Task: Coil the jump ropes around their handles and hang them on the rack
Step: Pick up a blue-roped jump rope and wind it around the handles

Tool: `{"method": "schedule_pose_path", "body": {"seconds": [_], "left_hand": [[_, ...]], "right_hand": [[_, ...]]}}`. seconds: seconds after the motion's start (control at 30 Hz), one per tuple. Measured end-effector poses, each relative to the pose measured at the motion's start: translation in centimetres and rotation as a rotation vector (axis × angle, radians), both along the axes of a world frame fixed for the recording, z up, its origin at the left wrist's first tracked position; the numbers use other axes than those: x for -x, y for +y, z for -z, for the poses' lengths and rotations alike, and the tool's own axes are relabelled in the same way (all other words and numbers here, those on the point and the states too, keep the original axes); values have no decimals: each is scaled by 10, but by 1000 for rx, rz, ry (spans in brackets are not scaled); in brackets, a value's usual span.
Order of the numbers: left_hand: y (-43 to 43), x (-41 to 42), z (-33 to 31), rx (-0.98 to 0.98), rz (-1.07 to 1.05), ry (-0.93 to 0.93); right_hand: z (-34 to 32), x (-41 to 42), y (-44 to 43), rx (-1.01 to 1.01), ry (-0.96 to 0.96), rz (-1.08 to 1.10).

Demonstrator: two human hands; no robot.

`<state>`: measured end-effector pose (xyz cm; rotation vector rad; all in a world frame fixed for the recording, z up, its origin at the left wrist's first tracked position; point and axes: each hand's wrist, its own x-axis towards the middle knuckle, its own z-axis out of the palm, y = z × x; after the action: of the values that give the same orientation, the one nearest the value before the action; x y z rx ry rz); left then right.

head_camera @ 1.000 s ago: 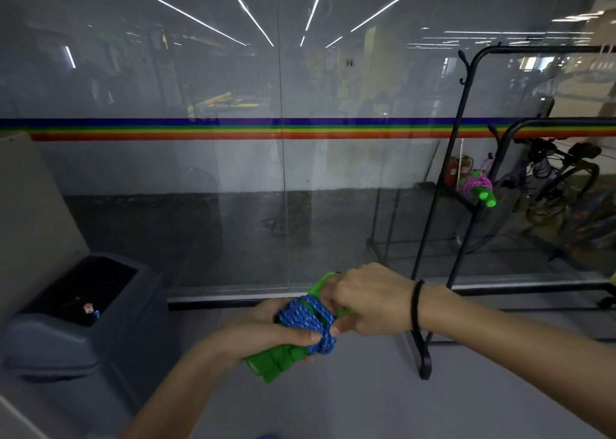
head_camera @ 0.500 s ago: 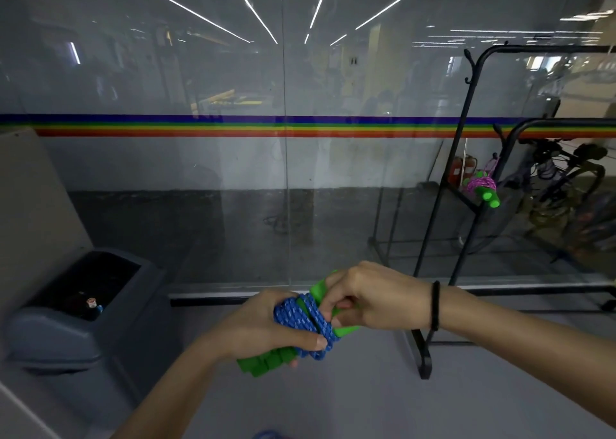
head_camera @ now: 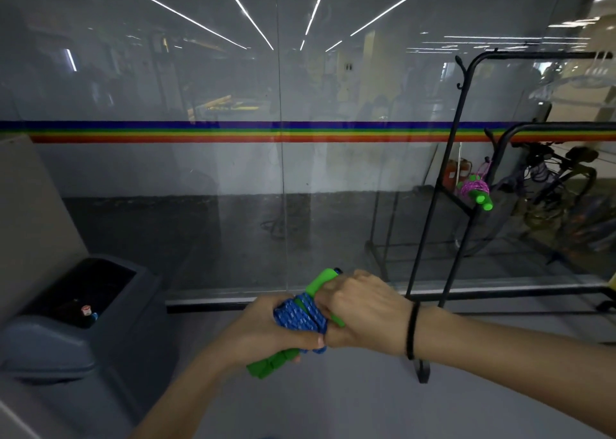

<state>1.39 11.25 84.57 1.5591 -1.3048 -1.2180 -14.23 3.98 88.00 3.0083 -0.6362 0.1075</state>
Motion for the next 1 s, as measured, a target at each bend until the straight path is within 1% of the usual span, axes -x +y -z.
{"method": "schedule_pose_path", "body": {"seconds": [0.13, 0.2, 0.27, 0.37, 0.43, 0.5, 0.57, 0.63, 0.7, 0.73, 0.77, 0.83, 0.87, 0.93, 1.0], "left_hand": [[-1, 3, 7, 19, -132, 114], [-1, 3, 13, 14, -217, 220], [0, 1, 17, 25, -279, 365], [1, -3, 19, 28, -295, 561], [1, -3, 19, 21, -296, 681], [0, 0, 20, -1, -280, 777], [-3, 2, 22, -38, -246, 810], [-6, 2, 24, -61, -261, 786], [-8, 2, 23, -56, -278, 722], [-9, 3, 23, -40, -268, 654], [-10, 5, 23, -4, -258, 546], [-18, 10, 27, 124, -297, 294], [-22, 13, 30, 207, -329, 197], [-30, 18, 36, 332, -387, 80], [-40, 20, 39, 369, -418, 32]], "right_hand": [[-5, 1, -19, 7, -196, 78], [-5, 1, -25, 2, -282, 92], [-4, 3, -31, -42, -348, 119], [-1, 9, -41, -169, -449, 170], [0, 12, -45, -209, -480, 184], [-1, 13, -45, -227, -509, 148], [-2, 9, -42, -276, -557, 85], [-4, 5, -39, -364, -599, 33], [-3, 1, -36, -403, -639, 27], [-2, -1, -35, -405, -663, 49], [0, -2, -35, -410, -690, 82], [4, -5, -32, -432, -728, 148], [6, -6, -30, -432, -738, 168], [8, -7, -25, -333, -732, 180], [8, -3, -23, -143, -642, 175]]}}
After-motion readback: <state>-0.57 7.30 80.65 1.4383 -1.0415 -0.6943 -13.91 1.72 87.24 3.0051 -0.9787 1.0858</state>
